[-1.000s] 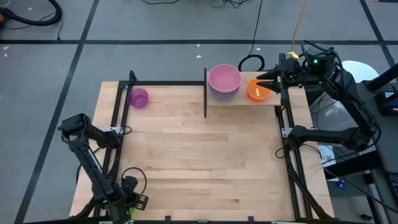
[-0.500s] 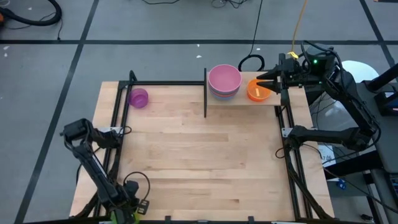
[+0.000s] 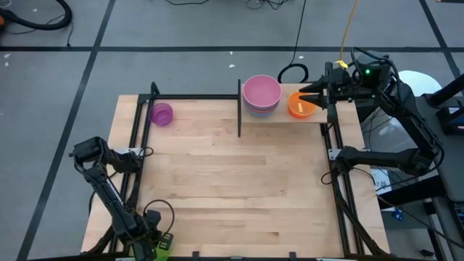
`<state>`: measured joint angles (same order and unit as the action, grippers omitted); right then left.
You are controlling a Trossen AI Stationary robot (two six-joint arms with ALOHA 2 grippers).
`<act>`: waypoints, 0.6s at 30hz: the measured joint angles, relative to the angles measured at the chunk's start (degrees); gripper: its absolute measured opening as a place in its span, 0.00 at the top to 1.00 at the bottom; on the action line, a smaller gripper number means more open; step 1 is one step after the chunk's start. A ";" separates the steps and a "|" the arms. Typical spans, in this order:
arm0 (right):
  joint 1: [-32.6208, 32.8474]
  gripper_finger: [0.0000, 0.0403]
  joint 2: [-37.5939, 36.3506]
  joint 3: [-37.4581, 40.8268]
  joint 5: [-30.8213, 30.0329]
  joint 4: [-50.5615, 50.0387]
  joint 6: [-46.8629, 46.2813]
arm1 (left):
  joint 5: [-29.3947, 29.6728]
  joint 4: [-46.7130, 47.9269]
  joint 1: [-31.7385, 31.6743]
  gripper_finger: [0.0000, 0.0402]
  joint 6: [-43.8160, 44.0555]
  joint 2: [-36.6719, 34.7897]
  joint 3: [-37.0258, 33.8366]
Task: Place and stack bowls onto a shelf
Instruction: Stack the green bowl on the shelf
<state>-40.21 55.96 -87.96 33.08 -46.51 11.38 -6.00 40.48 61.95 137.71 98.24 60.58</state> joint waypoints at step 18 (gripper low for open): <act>0.00 0.76 0.00 0.00 0.00 0.01 0.08 | -0.24 -1.85 -0.88 0.85 -1.01 -0.64 0.00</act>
<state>-40.21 55.96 -87.96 33.08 -46.51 11.46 -6.24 38.63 61.07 136.71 97.59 60.58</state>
